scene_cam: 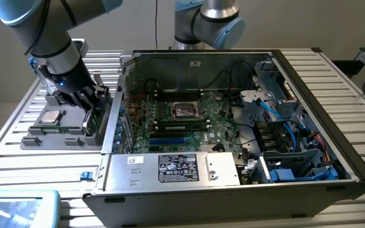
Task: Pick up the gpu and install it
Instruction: 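Pick up the gpu and move the gpu toward the slot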
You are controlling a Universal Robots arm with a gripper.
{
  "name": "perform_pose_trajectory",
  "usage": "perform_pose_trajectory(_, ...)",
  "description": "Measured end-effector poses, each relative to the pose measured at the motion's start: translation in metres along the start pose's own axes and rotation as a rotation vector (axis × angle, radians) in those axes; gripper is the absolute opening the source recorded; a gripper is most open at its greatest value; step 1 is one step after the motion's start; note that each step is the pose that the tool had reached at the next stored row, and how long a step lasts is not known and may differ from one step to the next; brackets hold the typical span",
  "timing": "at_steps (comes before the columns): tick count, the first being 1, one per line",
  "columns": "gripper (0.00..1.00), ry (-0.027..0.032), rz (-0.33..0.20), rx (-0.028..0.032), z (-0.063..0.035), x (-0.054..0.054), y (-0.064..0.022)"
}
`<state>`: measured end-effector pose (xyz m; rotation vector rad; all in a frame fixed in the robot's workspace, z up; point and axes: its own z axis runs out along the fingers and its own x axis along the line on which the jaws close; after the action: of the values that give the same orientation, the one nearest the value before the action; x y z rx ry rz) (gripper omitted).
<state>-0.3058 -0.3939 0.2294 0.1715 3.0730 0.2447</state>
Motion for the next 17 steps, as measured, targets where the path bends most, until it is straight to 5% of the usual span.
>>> perform_pose_trajectory(17,0.29,-0.0001,-0.001,0.0002,-0.0765,0.000,0.0117)
